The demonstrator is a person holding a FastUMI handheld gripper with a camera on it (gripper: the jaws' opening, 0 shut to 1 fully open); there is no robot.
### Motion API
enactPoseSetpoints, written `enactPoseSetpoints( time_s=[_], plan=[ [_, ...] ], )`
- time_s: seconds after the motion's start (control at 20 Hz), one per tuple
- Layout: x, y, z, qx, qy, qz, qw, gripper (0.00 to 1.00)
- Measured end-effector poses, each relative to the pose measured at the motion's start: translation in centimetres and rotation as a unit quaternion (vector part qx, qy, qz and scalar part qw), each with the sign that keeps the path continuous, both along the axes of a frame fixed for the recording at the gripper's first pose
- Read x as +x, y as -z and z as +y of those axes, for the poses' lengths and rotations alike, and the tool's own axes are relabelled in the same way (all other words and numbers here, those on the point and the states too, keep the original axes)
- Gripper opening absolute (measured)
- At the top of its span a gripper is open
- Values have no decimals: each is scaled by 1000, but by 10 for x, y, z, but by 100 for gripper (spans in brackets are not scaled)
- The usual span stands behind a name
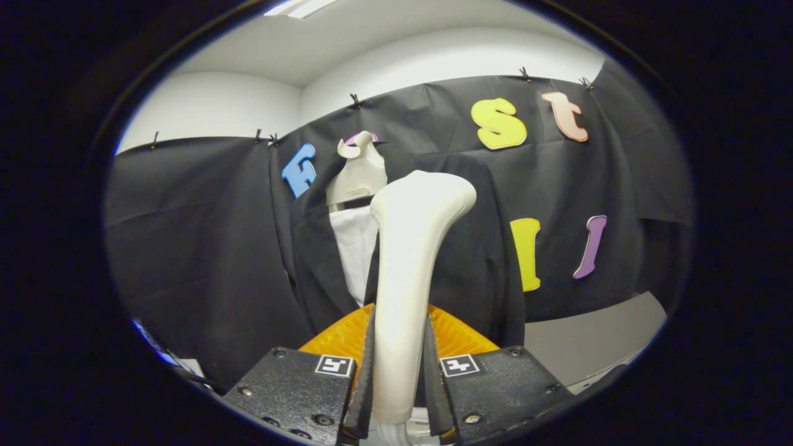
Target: Iron the clothes twice with a garment steamer, once on the left side and once on the right side.
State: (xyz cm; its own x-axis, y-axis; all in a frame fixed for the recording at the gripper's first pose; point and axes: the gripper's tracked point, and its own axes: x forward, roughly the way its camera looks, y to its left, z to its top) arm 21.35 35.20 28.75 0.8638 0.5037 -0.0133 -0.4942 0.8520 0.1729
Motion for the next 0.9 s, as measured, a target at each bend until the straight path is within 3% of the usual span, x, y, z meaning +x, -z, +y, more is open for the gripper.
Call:
enactPoseSetpoints(
  time_s=[0.9],
  plan=[
    [3,123,0,-59,8,97,993,38]
  ],
)
